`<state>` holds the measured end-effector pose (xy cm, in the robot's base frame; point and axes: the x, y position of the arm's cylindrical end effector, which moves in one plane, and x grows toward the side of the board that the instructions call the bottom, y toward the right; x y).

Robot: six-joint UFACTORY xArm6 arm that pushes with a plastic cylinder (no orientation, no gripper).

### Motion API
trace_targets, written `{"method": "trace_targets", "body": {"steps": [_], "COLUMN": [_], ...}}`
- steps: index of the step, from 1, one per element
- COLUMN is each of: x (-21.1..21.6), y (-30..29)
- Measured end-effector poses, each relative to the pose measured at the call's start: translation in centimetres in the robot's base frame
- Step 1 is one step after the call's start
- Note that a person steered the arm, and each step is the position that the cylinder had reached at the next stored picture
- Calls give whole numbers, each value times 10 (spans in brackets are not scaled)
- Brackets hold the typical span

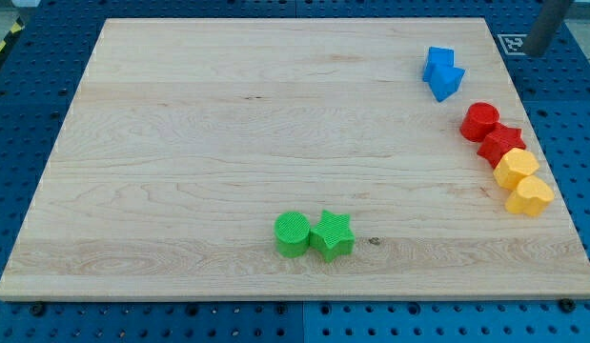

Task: Move yellow heart towards center

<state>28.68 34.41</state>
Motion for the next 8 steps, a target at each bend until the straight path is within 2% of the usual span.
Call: {"method": "trace_targets", "body": {"steps": [1, 3, 4, 7, 8], "x": [56, 195, 222, 245, 259], "y": [0, -22, -23, -117, -131]}}
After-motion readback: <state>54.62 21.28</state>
